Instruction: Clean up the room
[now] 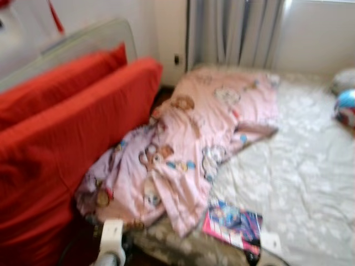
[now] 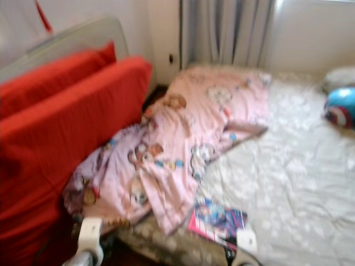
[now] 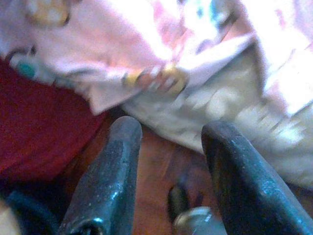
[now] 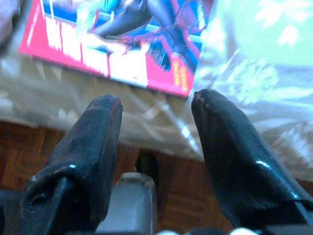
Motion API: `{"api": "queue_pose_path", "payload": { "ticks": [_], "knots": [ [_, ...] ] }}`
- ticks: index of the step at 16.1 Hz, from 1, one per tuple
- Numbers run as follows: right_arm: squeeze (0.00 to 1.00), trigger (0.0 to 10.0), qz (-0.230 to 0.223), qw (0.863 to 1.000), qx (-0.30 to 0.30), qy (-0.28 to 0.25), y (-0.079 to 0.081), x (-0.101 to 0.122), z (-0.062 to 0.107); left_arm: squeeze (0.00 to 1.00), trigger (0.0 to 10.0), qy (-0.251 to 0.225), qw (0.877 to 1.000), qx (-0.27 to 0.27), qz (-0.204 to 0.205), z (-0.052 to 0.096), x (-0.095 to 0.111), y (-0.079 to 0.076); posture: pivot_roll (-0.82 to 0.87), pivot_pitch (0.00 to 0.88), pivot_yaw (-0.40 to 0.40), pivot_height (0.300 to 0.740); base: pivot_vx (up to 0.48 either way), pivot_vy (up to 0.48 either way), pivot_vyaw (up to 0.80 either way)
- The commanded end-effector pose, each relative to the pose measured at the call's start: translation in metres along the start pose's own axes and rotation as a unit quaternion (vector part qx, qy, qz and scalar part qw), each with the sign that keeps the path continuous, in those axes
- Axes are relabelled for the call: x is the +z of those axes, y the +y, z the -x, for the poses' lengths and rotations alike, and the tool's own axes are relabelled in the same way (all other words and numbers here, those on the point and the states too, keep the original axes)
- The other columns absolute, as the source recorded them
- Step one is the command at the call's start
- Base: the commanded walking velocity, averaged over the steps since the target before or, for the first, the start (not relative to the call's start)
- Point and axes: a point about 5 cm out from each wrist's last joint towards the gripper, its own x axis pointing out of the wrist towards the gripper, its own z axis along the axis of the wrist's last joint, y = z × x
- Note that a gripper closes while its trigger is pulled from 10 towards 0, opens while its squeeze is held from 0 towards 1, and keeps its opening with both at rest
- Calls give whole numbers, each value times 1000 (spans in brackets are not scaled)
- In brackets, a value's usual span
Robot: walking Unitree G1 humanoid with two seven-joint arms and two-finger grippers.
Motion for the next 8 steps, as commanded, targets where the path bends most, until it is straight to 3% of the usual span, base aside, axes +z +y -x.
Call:
{"api": "queue_pose_path", "payload": {
  "ticks": [1,4,6,8],
  "knots": [
    [0,10000,-2,999,18,-51,8,23,-5,0,10000,-50,999,2,9,-2,17,4,-18,11,23,740,0,0,0],
    [0,10000,-4,993,37,-115,13,50,-7,0,10000,-116,993,-5,11,-3,40,3,-17,11,18,740,0,0,0],
    [0,10000,-2,972,65,-224,21,90,-4,0,10000,-184,983,-8,6,3,58,5,-28,6,15,740,0,0,0],
    [0,10000,-3,964,68,-257,23,99,0,0,10000,-205,979,-5,5,7,61,8,-29,0,14,740,0,0,0]
  ]
}}
